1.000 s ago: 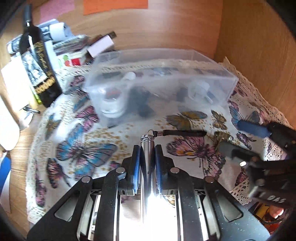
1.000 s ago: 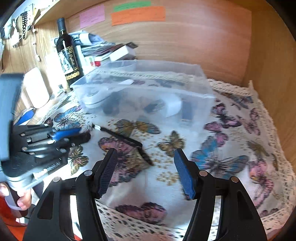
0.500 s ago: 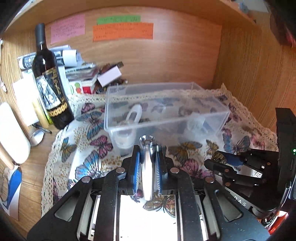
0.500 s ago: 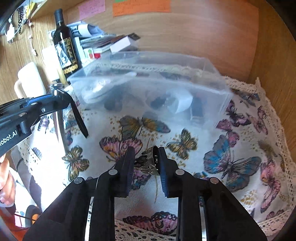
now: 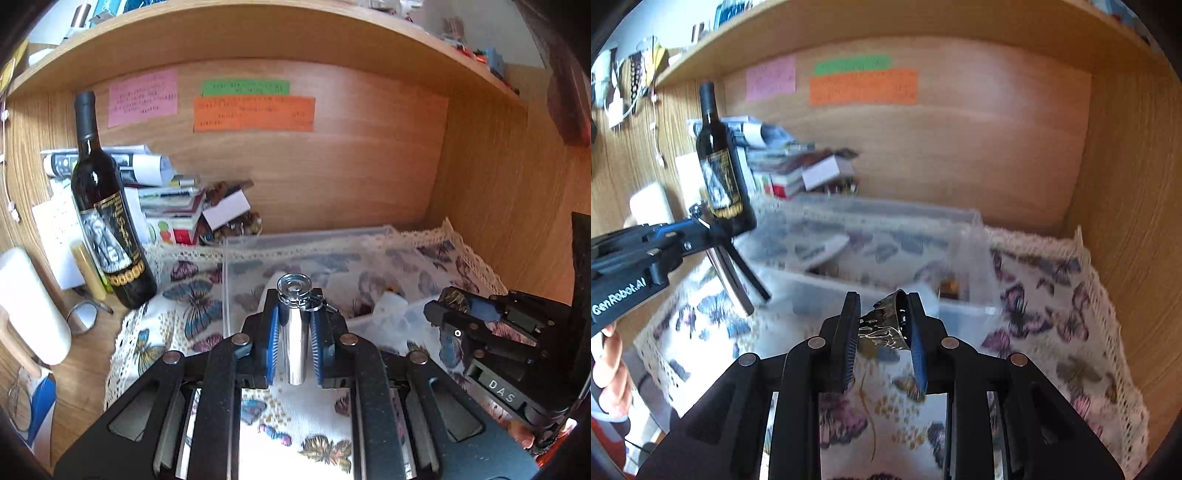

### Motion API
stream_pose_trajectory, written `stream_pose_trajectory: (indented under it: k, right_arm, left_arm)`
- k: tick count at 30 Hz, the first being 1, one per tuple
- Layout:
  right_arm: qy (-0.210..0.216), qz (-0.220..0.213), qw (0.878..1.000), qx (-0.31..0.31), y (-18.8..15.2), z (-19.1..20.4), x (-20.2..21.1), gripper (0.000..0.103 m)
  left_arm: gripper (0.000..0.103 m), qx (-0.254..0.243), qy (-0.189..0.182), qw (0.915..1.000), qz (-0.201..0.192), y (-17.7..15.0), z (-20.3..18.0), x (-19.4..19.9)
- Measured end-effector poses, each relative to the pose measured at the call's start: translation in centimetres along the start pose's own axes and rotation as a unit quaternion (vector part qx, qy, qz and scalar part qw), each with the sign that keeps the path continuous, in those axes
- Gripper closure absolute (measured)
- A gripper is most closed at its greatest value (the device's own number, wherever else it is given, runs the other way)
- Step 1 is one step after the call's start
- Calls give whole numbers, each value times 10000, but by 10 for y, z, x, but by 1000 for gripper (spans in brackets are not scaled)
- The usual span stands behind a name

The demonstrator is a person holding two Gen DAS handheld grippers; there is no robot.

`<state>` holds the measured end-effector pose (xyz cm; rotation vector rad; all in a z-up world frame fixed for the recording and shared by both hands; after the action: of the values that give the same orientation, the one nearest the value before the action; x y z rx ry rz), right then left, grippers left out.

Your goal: Organize rigid objects

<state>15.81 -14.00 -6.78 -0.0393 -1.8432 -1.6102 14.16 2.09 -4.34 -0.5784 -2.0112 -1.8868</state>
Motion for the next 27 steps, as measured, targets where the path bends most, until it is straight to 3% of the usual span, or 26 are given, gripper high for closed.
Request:
stream_pose_trajectory:
  k: [12,27]
  right_arm:
    - [166,-335,9993,43,37,-5,-11,80]
    - [243,377,9989,-111,28,-13,-81,80]
  left_arm:
    - [88,-63,84,9997,-240,37,-1,-14]
    - [88,-178,91,9980,601,15,-2,-97]
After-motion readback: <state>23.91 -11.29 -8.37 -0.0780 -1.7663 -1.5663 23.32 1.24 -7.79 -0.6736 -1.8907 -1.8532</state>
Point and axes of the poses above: each gripper's, at about its wrist camera, not at the fingertips, and x roughly against the way its jaws point, z to its left, y to its top, the point moved 3 cm from there along -x, roughly the way its jaws point, and after that the axes turned 1 degree about x, right-handed, at the moved point
